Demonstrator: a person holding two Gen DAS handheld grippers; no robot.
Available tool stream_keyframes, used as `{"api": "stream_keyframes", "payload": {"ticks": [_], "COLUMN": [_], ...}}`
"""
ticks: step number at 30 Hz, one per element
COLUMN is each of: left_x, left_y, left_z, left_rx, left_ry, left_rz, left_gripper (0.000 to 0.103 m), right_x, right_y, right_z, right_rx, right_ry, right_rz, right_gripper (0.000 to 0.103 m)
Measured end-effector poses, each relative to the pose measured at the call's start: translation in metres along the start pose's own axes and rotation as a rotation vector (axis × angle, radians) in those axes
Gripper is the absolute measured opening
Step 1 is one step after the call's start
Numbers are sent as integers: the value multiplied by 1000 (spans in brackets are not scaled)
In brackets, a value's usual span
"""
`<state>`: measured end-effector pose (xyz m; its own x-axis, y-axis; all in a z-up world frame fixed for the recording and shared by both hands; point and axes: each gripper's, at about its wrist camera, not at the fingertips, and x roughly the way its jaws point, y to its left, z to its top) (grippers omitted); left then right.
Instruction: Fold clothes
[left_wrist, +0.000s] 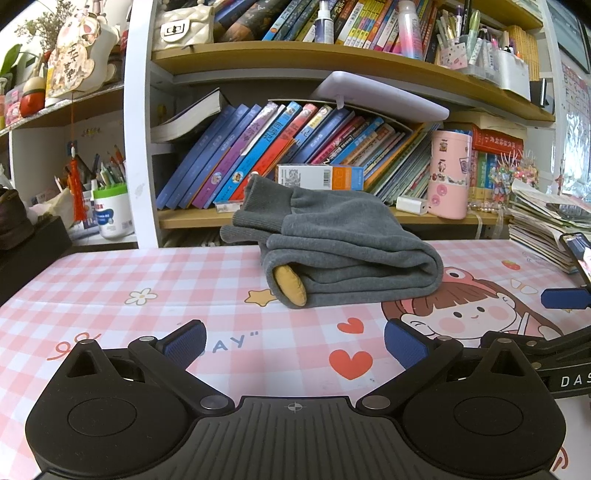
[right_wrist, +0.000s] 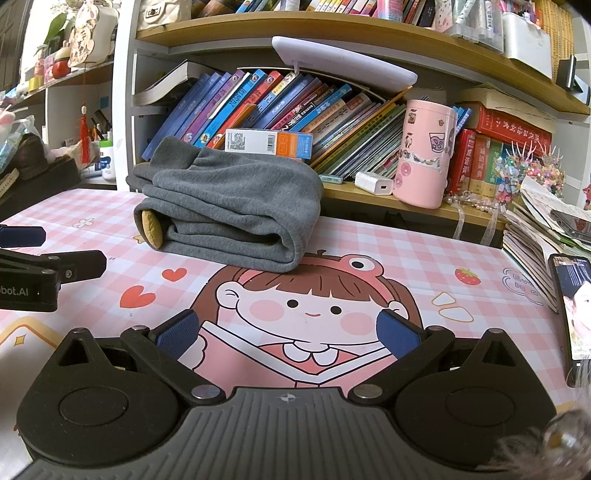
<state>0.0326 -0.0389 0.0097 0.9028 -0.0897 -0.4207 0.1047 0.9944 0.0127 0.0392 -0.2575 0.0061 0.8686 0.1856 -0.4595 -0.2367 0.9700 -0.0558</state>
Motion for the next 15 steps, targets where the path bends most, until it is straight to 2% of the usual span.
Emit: {"api": "stream_keyframes", "payload": {"ticks": [15], "left_x": [0], "left_y": [-1], "left_z": [-1], "left_rx": [5], "left_ry": [0], "left_rz": [-2], "left_gripper": [103], "right_x": [0], "right_y": [0], "right_z": [0], "right_rx": [-2], "right_ry": [2], "right_rz": [1], "right_gripper": [103]}}
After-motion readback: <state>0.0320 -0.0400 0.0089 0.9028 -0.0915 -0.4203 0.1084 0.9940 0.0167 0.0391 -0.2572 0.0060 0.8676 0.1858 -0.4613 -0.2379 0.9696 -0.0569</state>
